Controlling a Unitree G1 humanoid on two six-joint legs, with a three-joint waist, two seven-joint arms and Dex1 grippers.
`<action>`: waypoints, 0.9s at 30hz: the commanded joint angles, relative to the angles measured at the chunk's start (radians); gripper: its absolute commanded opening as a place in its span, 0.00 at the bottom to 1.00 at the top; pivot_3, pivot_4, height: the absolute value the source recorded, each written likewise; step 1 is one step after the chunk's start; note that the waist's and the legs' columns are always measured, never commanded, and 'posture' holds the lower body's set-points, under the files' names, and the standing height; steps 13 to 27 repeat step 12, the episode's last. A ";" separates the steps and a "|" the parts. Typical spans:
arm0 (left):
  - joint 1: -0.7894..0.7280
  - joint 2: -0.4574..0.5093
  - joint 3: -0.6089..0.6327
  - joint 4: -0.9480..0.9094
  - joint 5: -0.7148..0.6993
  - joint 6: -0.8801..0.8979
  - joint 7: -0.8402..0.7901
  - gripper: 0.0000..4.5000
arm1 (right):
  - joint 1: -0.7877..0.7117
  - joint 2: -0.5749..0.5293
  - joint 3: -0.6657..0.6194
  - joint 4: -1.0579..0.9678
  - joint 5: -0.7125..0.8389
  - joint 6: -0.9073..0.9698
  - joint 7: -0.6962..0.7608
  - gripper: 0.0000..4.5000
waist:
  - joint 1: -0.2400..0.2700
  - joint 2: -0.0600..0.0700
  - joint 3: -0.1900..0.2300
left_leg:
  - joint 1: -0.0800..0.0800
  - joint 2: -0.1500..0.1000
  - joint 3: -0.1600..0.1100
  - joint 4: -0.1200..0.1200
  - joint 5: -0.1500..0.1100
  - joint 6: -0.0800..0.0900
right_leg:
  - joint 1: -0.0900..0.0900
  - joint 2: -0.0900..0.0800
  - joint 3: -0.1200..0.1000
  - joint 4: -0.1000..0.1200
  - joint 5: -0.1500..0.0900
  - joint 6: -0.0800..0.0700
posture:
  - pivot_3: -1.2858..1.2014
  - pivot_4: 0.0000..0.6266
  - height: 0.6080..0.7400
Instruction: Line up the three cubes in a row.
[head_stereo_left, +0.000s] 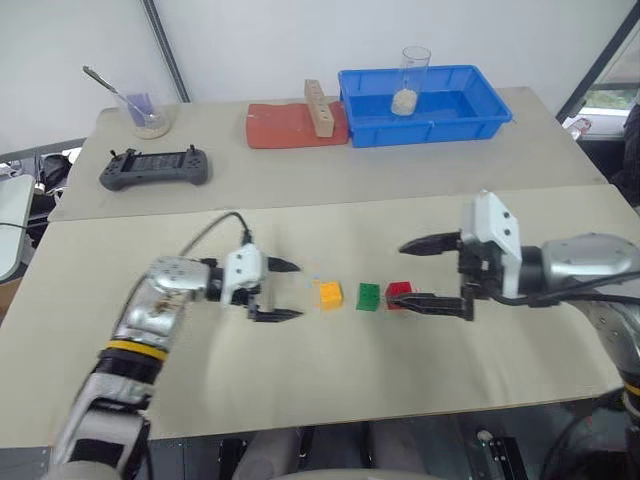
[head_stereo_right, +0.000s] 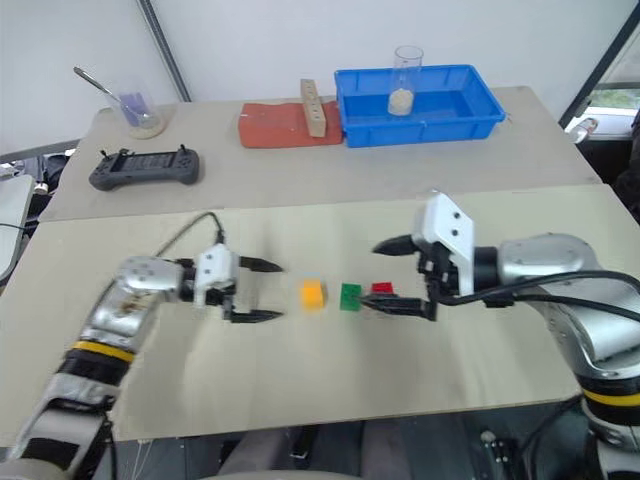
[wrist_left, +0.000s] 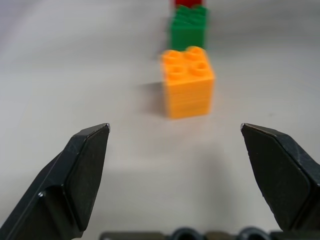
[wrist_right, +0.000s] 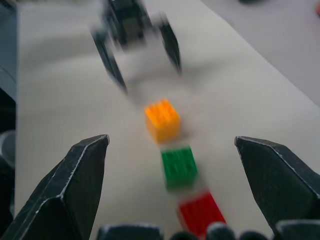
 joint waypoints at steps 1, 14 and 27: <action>0.032 0.084 0.111 -0.186 -0.064 0.148 0.062 0.99 | 0.063 -0.042 -0.106 0.032 -0.017 -0.082 0.060 1.00 | 0.002 0.000 0.000 | 0.001 0.000 0.000 0.000 0.000 0.000 | 0.001 0.000 0.000 0.000 0.000 0.000 | 0.52 0.24 1.00; 0.056 0.154 0.176 -0.293 -0.104 0.304 0.133 0.99 | 0.090 -0.043 -0.120 0.116 -0.051 -0.154 0.075 1.00 | 0.003 0.000 0.000 | 0.002 0.001 0.001 0.000 0.000 0.000 | 0.003 0.000 0.000 -0.001 0.000 0.000 | 0.52 0.24 1.00; 0.056 0.154 0.176 -0.293 -0.104 0.304 0.133 0.99 | 0.090 -0.043 -0.120 0.116 -0.051 -0.154 0.075 1.00 | 0.003 0.000 0.000 | 0.002 0.001 0.001 0.000 0.000 0.000 | 0.003 0.000 0.000 -0.001 0.000 0.000 | 0.52 0.24 1.00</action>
